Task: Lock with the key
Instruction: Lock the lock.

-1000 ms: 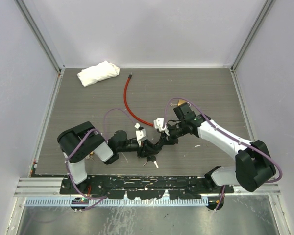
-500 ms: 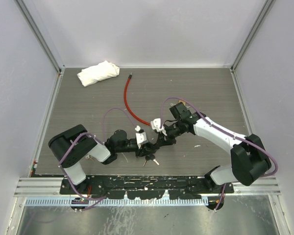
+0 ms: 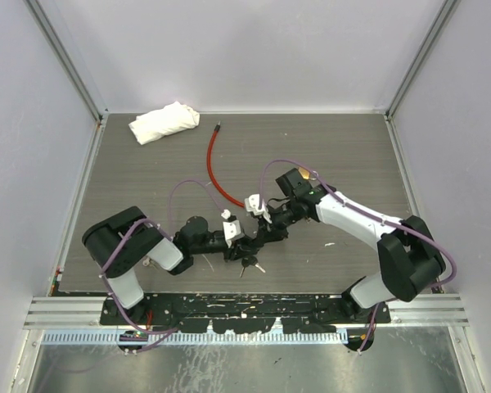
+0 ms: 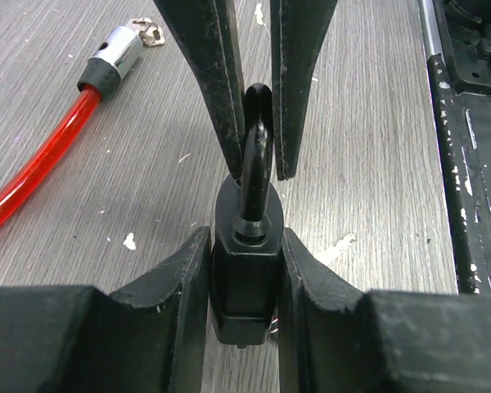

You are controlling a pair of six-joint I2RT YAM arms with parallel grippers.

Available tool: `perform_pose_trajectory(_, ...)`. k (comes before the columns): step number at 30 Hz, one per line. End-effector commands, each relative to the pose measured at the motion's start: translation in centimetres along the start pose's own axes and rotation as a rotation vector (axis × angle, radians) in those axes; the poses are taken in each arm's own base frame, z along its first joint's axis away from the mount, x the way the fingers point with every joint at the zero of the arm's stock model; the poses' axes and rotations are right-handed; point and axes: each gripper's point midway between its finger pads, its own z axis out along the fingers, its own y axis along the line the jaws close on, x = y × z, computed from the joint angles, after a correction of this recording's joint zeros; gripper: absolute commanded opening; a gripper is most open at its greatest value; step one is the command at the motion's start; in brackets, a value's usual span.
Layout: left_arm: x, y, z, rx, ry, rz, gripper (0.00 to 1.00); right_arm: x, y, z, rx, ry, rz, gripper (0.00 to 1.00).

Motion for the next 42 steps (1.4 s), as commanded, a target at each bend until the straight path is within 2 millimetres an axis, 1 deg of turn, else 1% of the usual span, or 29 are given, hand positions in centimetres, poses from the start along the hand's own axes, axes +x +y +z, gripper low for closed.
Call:
perform_pose_trajectory(1,1.5,1.7,-0.3,-0.071,0.019,0.028,0.00,3.3,-0.1,3.4,-0.018,0.134,0.030,0.01)
perform_pose_trajectory(5,1.8,1.8,-0.5,-0.075,0.013,0.018,0.00,4.1,-0.2,4.6,-0.022,0.193,0.050,0.01)
perform_pose_trajectory(10,2.1,2.2,-1.2,-0.093,0.001,0.000,0.00,4.9,-0.1,4.9,-0.027,0.244,0.041,0.01)
perform_pose_trajectory(14,2.4,2.6,-1.8,-0.105,0.001,-0.009,0.00,4.9,-0.8,4.1,0.008,0.284,0.010,0.01)
perform_pose_trajectory(17,2.7,2.3,-1.9,-0.092,0.011,-0.008,0.00,3.8,-1.5,2.6,0.027,0.244,0.023,0.03)
perform_pose_trajectory(20,2.6,2.1,-1.7,-0.070,0.020,-0.013,0.00,1.8,-1.7,1.0,0.031,0.134,0.055,0.29)
perform_pose_trajectory(21,2.6,2.1,-1.6,-0.064,0.023,-0.015,0.00,1.2,-1.9,0.4,0.043,0.111,0.051,0.35)
perform_pose_trajectory(22,2.3,2.1,-1.4,-0.058,0.021,-0.013,0.00,0.4,-1.8,0.0,0.045,0.079,0.044,0.40)
perform_pose_trajectory(25,2.1,1.9,-1.0,-0.039,0.032,-0.010,0.00,-1.1,-2.1,-1.5,0.076,0.021,0.037,0.47)
perform_pose_trajectory(27,2.0,1.7,-0.8,-0.028,0.048,-0.006,0.00,-1.6,-2.4,-2.5,0.103,-0.004,0.035,0.52)
perform_pose_trajectory(29,1.9,1.5,-0.7,-0.015,0.065,-0.001,0.00,-2.0,-2.6,-3.6,0.128,-0.033,0.030,0.60)
perform_pose_trajectory(31,1.8,1.4,-0.6,-0.006,0.077,-0.001,0.00,-2.5,-2.3,-4.5,0.141,-0.063,0.009,0.65)
perform_pose_trajectory(32,1.7,1.4,-0.6,-0.003,0.081,-0.001,0.00,-2.8,-2.2,-4.7,0.143,-0.079,-0.005,0.67)
perform_pose_trajectory(34,1.8,1.4,-0.6,0.001,0.097,-0.005,0.00,-2.9,-1.8,-4.8,0.142,-0.096,-0.031,0.67)
perform_pose_trajectory(36,1.7,1.4,-0.6,0.006,0.105,-0.002,0.00,-2.3,-1.6,-4.4,0.135,-0.093,-0.035,0.63)
perform_pose_trajectory(37,1.6,1.5,-0.5,0.005,0.106,-0.001,0.00,-2.0,-1.6,-4.3,0.131,-0.085,-0.035,0.62)
perform_pose_trajectory(39,1.6,1.5,-0.5,0.006,0.111,-0.001,0.00,-1.3,-1.6,-4.0,0.117,-0.064,-0.028,0.54)
perform_pose_trajectory(42,1.6,1.6,-0.5,0.005,0.114,-0.001,0.00,-1.0,-1.7,-3.7,0.105,-0.052,-0.021,0.50)
